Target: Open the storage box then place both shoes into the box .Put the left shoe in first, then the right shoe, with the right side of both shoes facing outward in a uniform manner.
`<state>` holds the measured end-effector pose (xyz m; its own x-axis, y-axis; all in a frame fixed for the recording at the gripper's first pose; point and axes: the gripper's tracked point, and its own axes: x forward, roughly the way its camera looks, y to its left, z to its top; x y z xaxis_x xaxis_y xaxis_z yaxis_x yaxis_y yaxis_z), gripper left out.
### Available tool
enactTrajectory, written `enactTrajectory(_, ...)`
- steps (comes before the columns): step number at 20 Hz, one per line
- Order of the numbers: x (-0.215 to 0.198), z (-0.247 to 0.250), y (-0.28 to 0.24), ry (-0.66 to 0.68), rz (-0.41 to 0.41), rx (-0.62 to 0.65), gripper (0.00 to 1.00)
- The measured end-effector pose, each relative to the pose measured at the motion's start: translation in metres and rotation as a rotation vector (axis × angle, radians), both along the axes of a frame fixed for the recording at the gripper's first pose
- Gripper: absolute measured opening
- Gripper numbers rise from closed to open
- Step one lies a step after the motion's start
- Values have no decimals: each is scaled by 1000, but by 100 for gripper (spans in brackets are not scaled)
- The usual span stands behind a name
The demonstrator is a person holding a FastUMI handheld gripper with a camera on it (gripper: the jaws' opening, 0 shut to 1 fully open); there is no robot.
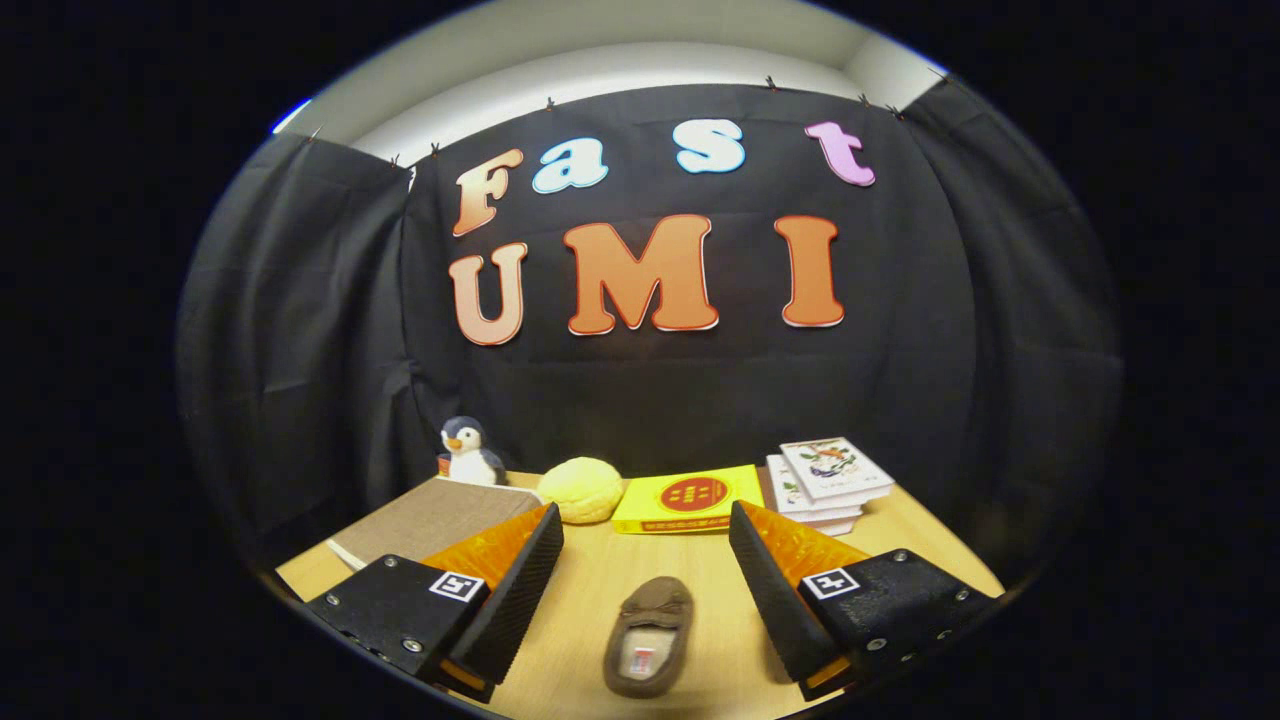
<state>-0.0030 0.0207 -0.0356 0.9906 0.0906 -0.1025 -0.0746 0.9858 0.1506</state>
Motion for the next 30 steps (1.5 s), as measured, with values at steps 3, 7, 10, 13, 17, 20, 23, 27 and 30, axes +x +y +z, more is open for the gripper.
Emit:
enactTrajectory(3, 1, -21, 23, 74, 82, 175, 99)
enactTrajectory(7, 8, -45, 45, 176, 165, 435, 98)
enactTrajectory(10, 11, -70, 64, 288, 242, 603, 98)
enactTrajectory(13, 18, -86, 86, 382, 313, 805, 98)
enactTrajectory(17, 26, -116, 114, 497, 387, 946, 98)
enactTrajectory(20, 33, -125, 133, 545, 442, 1061, 98)
enactTrajectory(23, 41, -131, 147, 561, 472, 1107, 98)
enactTrajectory(27, 45, -142, 164, 621, 506, 1134, 98)
enactTrajectory(30, 43, -141, 176, 656, 549, 1149, 90)
